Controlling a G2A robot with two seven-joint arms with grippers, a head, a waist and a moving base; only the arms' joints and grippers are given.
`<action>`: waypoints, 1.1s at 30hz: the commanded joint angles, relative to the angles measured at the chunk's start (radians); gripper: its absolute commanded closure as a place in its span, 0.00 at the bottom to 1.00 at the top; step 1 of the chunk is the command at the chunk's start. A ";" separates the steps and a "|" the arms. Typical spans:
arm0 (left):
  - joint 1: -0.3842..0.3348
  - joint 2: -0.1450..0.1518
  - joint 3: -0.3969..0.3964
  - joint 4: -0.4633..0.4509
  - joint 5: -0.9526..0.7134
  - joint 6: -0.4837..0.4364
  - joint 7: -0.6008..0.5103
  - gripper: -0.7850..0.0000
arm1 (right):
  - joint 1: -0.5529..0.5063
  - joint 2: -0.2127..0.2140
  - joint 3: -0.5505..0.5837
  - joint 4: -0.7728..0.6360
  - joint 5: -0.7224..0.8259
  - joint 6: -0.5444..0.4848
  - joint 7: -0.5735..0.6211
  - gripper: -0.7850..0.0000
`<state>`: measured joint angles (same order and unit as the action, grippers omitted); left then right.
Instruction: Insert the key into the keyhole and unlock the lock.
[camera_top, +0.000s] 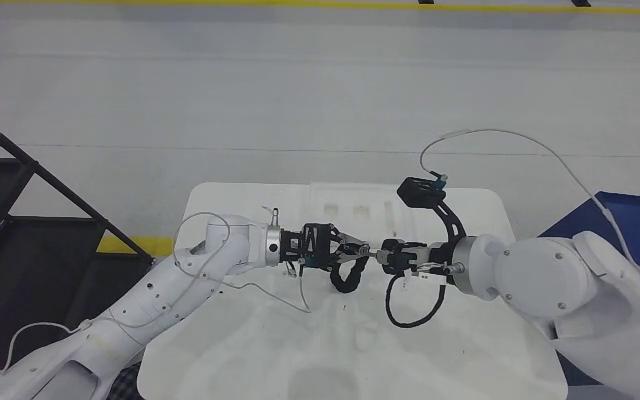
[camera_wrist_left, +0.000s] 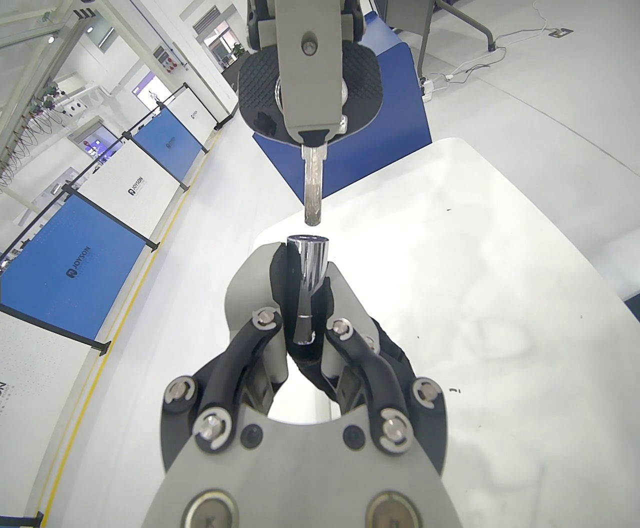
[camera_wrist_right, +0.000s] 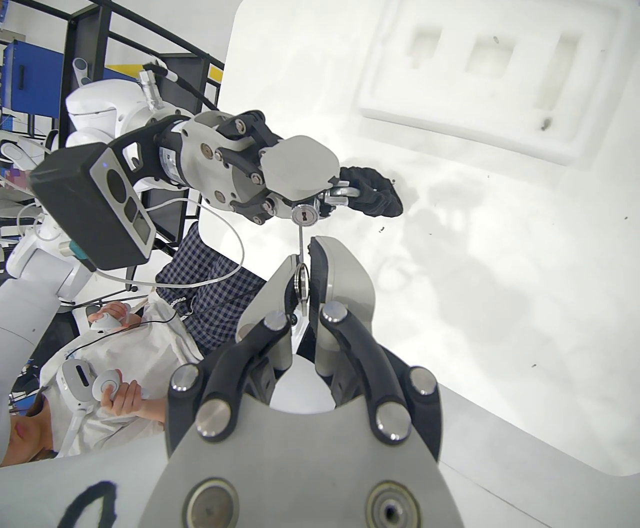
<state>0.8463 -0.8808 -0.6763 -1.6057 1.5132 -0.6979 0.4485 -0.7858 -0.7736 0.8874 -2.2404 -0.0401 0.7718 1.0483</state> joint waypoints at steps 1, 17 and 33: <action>0.000 -0.003 -0.004 -0.001 -0.001 -0.004 -0.004 1.00 | 0.008 0.003 -0.008 0.001 0.004 0.003 -0.003 1.00; 0.018 -0.021 -0.028 0.000 0.008 -0.040 -0.012 1.00 | 0.069 0.021 -0.065 0.005 0.014 0.023 -0.023 1.00; 0.033 -0.038 -0.048 0.003 0.010 -0.073 -0.024 1.00 | 0.094 0.029 -0.093 0.004 0.016 0.036 -0.036 1.00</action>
<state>0.8784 -0.9182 -0.7226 -1.6027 1.5229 -0.7677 0.4261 -0.6926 -0.7450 0.7958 -2.2371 -0.0252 0.8072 1.0128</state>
